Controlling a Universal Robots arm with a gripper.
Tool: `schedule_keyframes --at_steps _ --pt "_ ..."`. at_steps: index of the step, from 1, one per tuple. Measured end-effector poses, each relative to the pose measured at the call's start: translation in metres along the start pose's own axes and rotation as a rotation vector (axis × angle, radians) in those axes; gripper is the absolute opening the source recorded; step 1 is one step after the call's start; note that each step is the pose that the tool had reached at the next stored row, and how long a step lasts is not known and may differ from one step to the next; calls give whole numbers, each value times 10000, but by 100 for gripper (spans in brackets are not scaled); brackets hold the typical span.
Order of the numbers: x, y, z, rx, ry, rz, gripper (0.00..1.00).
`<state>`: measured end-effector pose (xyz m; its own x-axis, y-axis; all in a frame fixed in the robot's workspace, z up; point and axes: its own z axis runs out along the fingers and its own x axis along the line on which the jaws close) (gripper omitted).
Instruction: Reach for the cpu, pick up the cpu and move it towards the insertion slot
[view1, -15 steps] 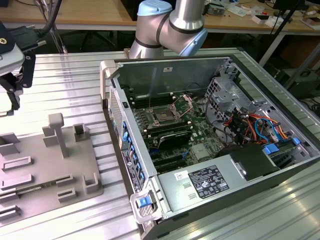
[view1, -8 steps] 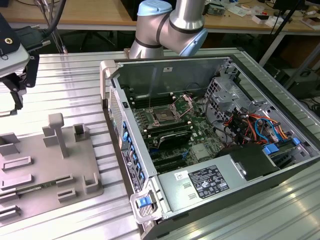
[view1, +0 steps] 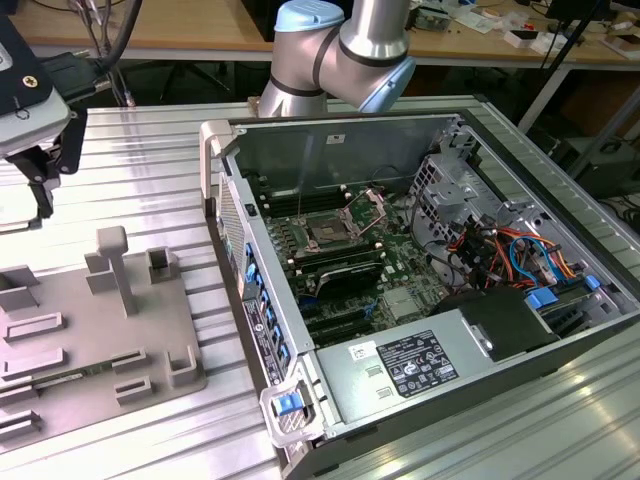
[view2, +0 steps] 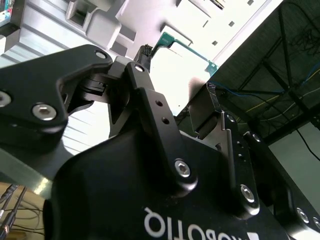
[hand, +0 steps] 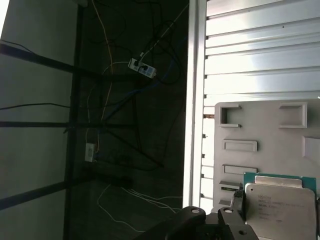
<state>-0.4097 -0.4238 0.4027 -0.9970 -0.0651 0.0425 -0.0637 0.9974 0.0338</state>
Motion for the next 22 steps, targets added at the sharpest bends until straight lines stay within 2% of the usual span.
schedule_keyframes --at_steps 22 --pt "-126 -8 -5 0 -1 0 55"
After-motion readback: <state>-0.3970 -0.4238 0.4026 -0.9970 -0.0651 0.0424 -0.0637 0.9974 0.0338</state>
